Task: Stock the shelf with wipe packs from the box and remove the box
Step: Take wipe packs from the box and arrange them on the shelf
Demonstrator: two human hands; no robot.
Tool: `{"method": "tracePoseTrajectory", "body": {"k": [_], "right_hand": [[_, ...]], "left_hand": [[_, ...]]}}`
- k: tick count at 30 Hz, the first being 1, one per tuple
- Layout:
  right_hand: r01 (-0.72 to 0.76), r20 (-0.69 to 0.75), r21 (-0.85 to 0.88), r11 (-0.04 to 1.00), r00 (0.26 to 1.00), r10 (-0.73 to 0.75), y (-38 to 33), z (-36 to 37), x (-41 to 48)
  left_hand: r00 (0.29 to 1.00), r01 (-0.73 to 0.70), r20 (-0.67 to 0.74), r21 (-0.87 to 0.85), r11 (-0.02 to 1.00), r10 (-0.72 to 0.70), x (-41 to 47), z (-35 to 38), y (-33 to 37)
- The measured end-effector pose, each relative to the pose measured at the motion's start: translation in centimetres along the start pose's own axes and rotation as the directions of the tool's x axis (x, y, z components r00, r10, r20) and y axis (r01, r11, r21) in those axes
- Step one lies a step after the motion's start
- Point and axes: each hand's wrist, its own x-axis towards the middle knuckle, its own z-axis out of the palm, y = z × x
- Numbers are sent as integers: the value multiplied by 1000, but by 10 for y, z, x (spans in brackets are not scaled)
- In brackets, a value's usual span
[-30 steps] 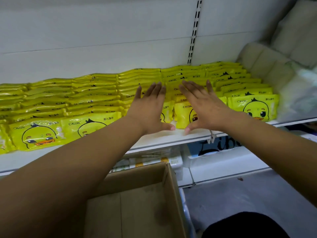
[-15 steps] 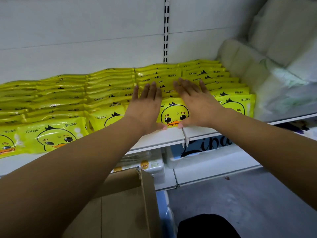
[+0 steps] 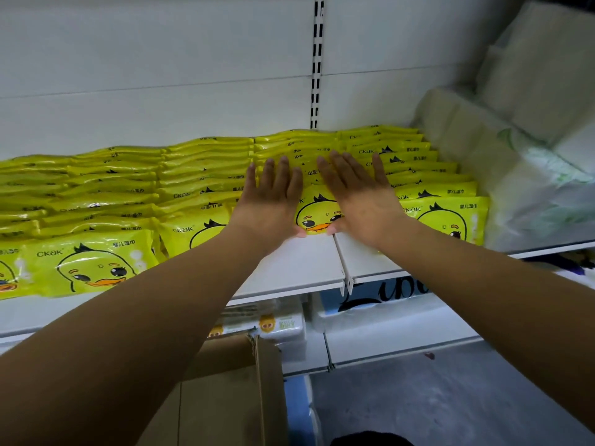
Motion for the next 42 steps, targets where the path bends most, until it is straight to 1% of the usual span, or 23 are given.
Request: {"method": "tracePoseTrajectory", "body": {"k": [3, 6, 9, 11, 14, 15, 17, 20, 23, 27, 30, 34, 37, 39, 42], "right_hand": [[-8, 15, -7, 1000, 1000, 8, 1, -2, -2], [17, 49, -7, 1000, 999, -17, 7, -10, -7], [35, 94, 43, 998, 995, -39, 25, -24, -19], [36, 114, 87, 996, 992, -46, 46, -33, -29], [34, 227, 123, 992, 972, -61, 78, -42, -46], [24, 278, 103, 994, 959, -52, 91, -43, -54], [14, 327, 56, 998, 945, -31, 104, -42, -61], [-11, 363, -13, 1000, 932, 15, 120, -37, -72], [-38, 366, -54, 998, 929, 56, 126, -32, -76], [-3, 388, -49, 999, 921, 22, 132, -31, -76], [22, 414, -92, 996, 910, 18, 133, -29, -71], [-4, 378, -92, 996, 925, 39, 135, -17, -56], [-42, 303, -115, 992, 950, 75, 135, -6, -49], [-54, 201, -156, 986, 976, 86, 134, 3, -45], [-86, 76, -151, 985, 992, 98, 137, 21, -38]], "left_hand": [[999, -9, 46, -62, 998, 11, -1, -5, 0], [997, -10, 78, -84, 996, 16, -5, -14, -2], [995, -14, 92, -170, 985, 30, -9, -27, 5], [994, -57, 74, -240, 969, 76, -5, -38, 19], [985, -136, 53, -348, 928, 164, 8, -55, 49], [981, -149, 57, -387, 910, 185, 14, -59, 64], [980, -134, 75, -424, 896, 183, 21, -63, 82], [979, -113, 109, -406, 907, 170, 33, -63, 107], [978, -115, 131, -308, 944, 162, 44, -63, 121], [977, -81, 162, -323, 943, 139, 55, -64, 129], [976, -92, 157, -320, 943, 149, 60, -63, 129], [986, -70, 124, -294, 953, 111, 71, -53, 131], [993, -89, 47, -243, 966, 104, 79, -44, 127], [994, -105, -9, -217, 970, 105, 85, -39, 124], [991, -136, -19, -162, 978, 134, 95, -36, 121]]}}
